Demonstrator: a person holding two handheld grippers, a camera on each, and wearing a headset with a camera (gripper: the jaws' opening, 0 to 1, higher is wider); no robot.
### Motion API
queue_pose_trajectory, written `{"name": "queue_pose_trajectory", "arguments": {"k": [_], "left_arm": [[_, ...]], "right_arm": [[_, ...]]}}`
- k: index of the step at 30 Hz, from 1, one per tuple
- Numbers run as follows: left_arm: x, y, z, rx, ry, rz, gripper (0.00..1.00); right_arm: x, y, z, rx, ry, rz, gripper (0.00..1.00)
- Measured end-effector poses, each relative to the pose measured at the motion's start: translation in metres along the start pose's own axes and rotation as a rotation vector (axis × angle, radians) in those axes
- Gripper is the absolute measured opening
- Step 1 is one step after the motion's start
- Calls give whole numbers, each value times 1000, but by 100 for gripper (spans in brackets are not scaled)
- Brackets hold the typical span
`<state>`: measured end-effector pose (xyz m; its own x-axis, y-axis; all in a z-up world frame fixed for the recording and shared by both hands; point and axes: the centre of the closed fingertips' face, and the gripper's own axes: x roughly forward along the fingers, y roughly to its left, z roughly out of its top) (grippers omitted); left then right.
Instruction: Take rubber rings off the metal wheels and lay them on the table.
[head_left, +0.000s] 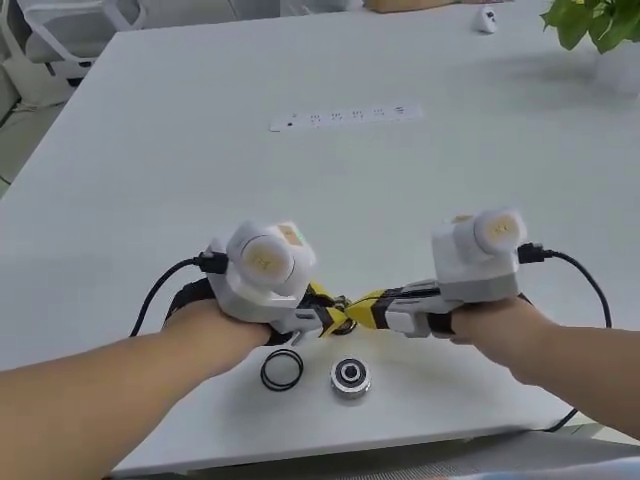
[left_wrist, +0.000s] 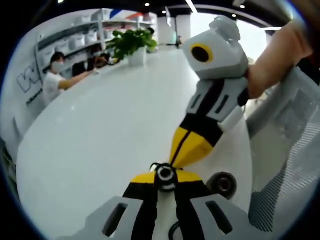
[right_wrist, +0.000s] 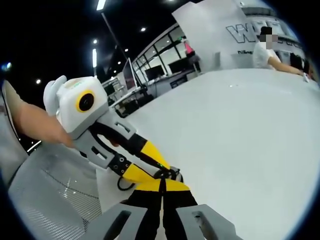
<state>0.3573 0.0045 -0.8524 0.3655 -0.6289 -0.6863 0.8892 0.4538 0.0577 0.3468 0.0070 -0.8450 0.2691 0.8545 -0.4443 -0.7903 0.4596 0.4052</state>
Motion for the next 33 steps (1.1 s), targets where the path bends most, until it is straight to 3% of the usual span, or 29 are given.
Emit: {"name": "queue_pose_trajectory", "arguments": {"k": [11,20,33], "left_arm": [[0,0,0,-6,-2,4,12],[1,1,1,-8,-16,17,13],[0,-1,3,-25,-26,-8,18]], "right_arm": [[-3,5,0,17,-7,13,0],[-5,-1,0,35,-11,-4,0],[-6,-4,1,44,-13,-6,0]]}}
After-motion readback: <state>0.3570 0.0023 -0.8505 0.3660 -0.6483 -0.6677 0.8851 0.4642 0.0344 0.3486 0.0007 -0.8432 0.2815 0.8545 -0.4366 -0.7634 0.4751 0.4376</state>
